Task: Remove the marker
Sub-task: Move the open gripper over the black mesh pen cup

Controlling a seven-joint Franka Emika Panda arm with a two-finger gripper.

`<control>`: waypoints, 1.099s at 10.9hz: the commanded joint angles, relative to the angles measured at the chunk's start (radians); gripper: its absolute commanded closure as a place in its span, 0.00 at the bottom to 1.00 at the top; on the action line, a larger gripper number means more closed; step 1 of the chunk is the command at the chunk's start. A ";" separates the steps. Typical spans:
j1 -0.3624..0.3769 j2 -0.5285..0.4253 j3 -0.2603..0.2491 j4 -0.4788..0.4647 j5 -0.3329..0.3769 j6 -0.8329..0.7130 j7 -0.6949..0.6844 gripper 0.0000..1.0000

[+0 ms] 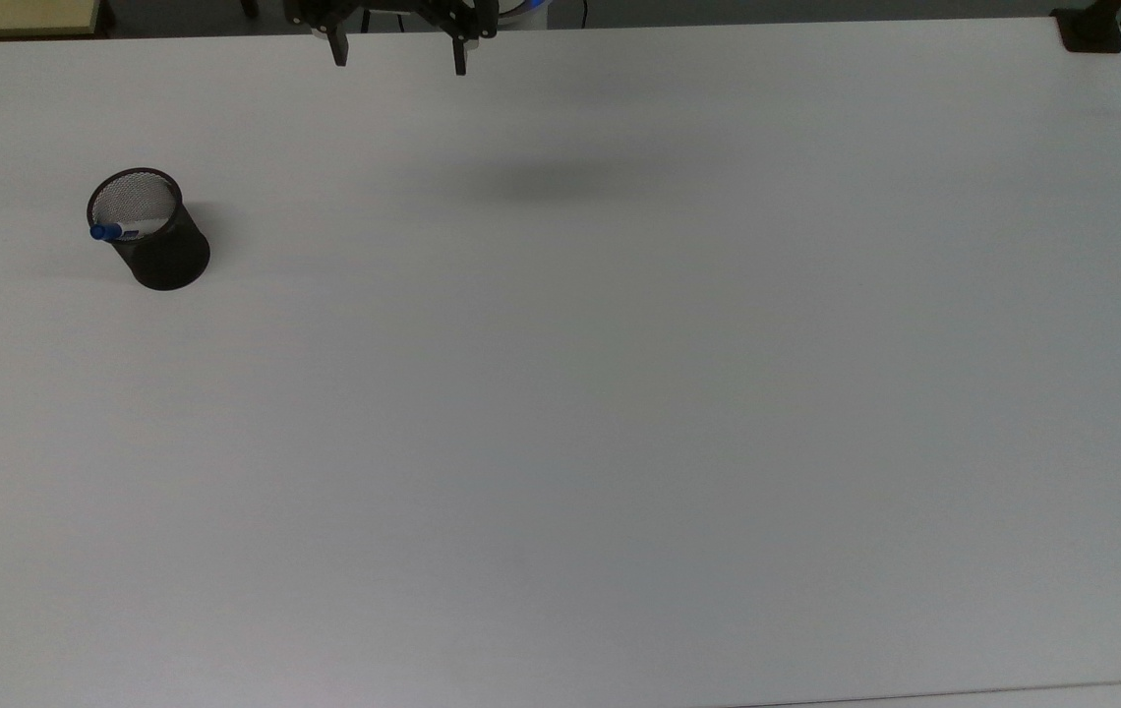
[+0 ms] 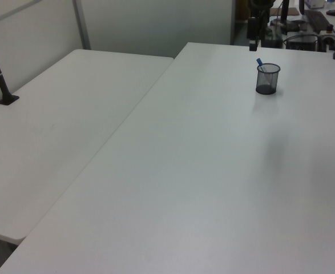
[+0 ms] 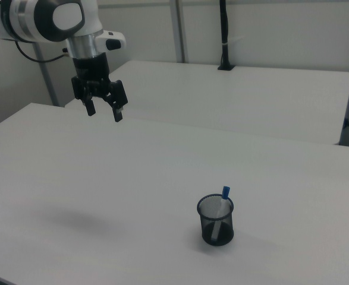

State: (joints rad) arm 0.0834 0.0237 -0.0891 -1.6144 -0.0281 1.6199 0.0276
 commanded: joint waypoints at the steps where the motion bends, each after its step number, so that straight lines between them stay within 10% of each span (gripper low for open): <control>1: -0.020 -0.007 -0.004 0.020 -0.003 0.014 -0.017 0.00; 7: -0.024 0.001 -0.004 0.016 -0.003 0.047 -0.023 0.00; 12: -0.219 0.085 -0.006 0.013 -0.004 0.116 -0.207 0.00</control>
State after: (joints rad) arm -0.0489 0.0577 -0.0930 -1.5998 -0.0303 1.6750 -0.0804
